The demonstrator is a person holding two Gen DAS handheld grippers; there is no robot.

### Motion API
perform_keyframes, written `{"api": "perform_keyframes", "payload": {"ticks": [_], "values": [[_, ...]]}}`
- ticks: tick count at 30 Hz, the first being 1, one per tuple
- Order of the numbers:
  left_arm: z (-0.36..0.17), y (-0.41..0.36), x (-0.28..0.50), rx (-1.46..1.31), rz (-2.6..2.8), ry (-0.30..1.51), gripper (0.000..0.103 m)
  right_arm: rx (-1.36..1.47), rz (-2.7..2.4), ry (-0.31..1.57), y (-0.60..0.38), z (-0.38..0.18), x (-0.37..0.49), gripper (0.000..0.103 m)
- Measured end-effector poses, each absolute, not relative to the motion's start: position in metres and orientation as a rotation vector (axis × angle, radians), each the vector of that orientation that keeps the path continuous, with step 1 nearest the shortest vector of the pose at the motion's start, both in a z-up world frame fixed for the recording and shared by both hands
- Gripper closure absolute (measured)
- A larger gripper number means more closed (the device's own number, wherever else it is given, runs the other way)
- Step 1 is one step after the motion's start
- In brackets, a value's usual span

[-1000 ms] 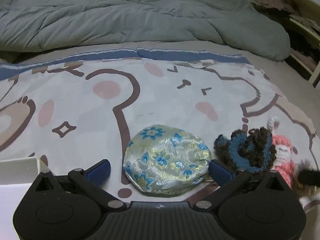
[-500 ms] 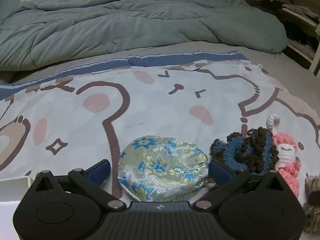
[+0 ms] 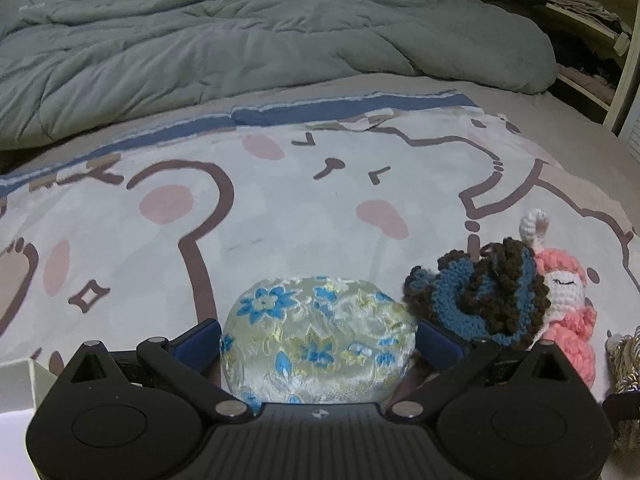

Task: Organize objects
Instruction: 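Grasp the blue floral pouch with the left tool while the right tool grasps the braided cord, then carry the floral pouch and braided cord over the white box with both tools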

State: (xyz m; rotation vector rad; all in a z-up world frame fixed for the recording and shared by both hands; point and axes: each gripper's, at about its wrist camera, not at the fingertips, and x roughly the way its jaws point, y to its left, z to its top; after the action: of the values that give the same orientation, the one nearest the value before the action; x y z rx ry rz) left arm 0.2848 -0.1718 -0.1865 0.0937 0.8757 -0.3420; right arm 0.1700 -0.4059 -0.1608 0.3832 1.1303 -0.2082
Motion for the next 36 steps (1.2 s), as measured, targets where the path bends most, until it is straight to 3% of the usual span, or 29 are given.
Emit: {"api": "perform_keyframes", "payload": {"ticks": [2, 6, 16, 36], "values": [[-0.189, -0.172, 0.285, 0.092, -0.348, 0.899, 0.011, 0.377, -0.203, 1.128, -0.405, -0.160, 0.170, 0.060], [-0.188, -0.176, 0.282, 0.120, -0.341, 0.896, 0.020, 0.366, -0.188, 1.123, -0.406, -0.159, 0.170, 0.062], [-0.165, -0.162, 0.269, 0.069, -0.304, 0.875, 0.021, 0.367, -0.176, 1.043, -0.411, -0.139, 0.163, 0.063], [-0.069, -0.128, 0.195, 0.063, -0.314, 0.753, 0.021, 0.306, -0.097, 0.854, -0.390, -0.075, 0.131, 0.063]]}}
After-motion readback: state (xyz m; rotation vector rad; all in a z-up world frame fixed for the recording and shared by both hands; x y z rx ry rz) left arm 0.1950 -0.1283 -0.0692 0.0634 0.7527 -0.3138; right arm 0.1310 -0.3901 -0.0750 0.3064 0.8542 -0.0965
